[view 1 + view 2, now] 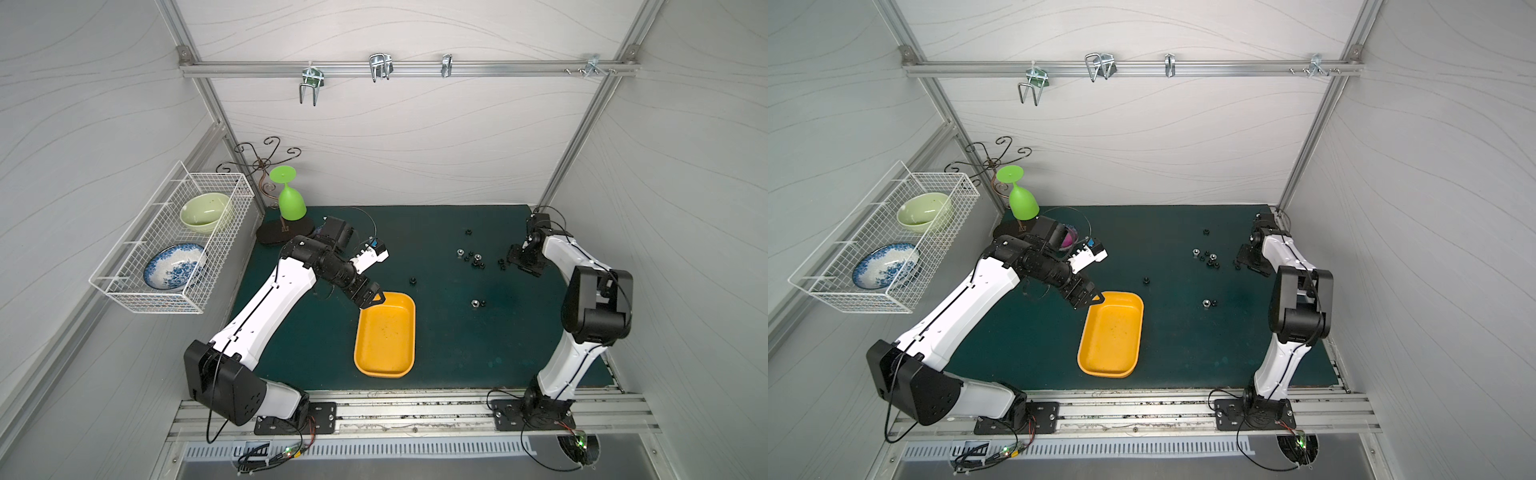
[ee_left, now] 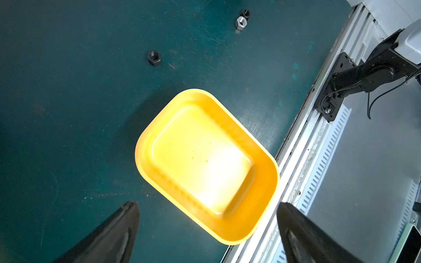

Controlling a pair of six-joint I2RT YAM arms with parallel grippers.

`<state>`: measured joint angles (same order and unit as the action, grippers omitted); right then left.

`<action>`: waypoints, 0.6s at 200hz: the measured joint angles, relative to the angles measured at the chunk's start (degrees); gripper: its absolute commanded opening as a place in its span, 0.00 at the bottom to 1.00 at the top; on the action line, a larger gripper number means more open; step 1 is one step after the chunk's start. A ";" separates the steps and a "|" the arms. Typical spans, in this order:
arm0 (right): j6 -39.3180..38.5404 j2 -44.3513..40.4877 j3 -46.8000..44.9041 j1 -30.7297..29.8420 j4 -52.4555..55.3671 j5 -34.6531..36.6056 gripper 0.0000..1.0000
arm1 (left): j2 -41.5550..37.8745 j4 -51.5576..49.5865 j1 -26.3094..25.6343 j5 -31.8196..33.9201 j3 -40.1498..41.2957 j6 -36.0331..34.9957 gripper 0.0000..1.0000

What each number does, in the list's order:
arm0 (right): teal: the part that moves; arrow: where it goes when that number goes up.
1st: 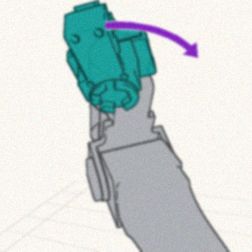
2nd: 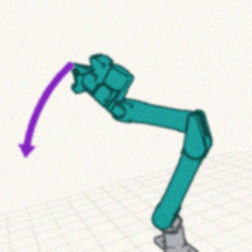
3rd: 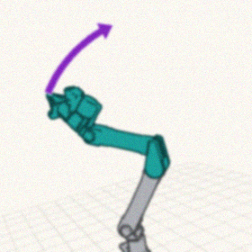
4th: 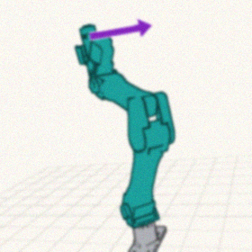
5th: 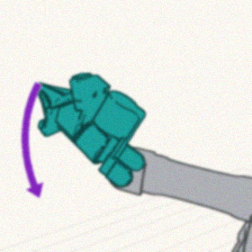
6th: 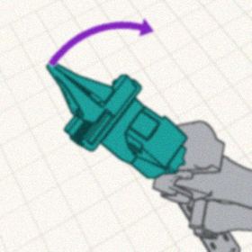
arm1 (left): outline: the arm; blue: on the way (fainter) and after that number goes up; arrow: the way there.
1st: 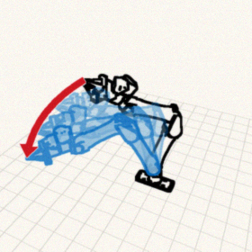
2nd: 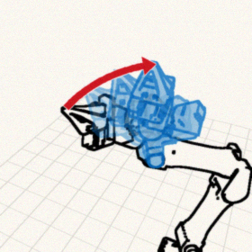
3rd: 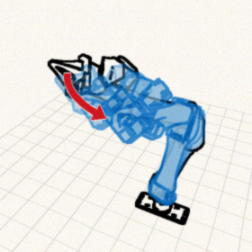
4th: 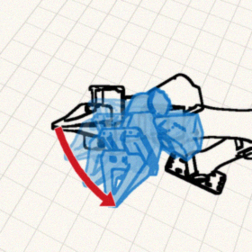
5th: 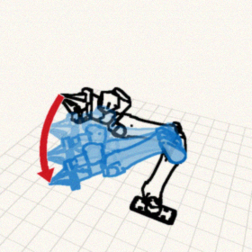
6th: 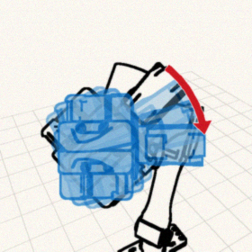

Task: Put the nuts on the desktop into the storage box
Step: Pick up the nut from the center of the board.

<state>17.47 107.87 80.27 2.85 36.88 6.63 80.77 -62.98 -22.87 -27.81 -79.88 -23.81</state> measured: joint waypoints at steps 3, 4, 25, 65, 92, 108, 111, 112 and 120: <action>-0.04 0.28 0.20 -0.11 0.02 0.07 0.70 | -0.02 0.00 -0.02 0.00 0.11 -0.02 0.99; -0.07 0.50 0.31 -0.20 0.00 0.13 0.70 | -0.04 0.00 -0.02 0.00 0.13 -0.02 0.99; -0.57 2.69 1.75 -0.94 0.09 0.44 0.70 | -0.22 0.02 -0.09 0.09 0.72 0.00 0.99; -1.75 6.40 5.44 -1.40 1.09 0.35 0.65 | -0.76 0.04 -0.11 0.76 1.29 0.00 0.99; -2.45 9.18 7.58 -1.92 1.79 0.39 0.63 | -0.81 0.09 -0.13 1.18 1.29 0.00 0.98; -2.51 11.02 8.87 -2.36 2.51 0.48 0.61 | -0.81 0.22 -0.13 1.60 1.31 0.04 0.98; -2.51 11.37 9.16 -2.47 2.62 0.50 0.61 | -0.81 0.26 -0.13 1.68 1.31 0.04 0.98; -2.54 11.47 9.22 -2.51 2.64 0.50 0.60 | -0.81 0.31 -0.13 1.75 1.31 0.04 0.99; -2.54 12.33 9.88 -2.82 2.93 0.57 0.58 | -0.81 0.48 -0.13 2.10 1.31 0.07 0.98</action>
<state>14.94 120.20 90.15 0.03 39.81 7.20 79.96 -62.50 -23.00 -25.71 -78.56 -23.75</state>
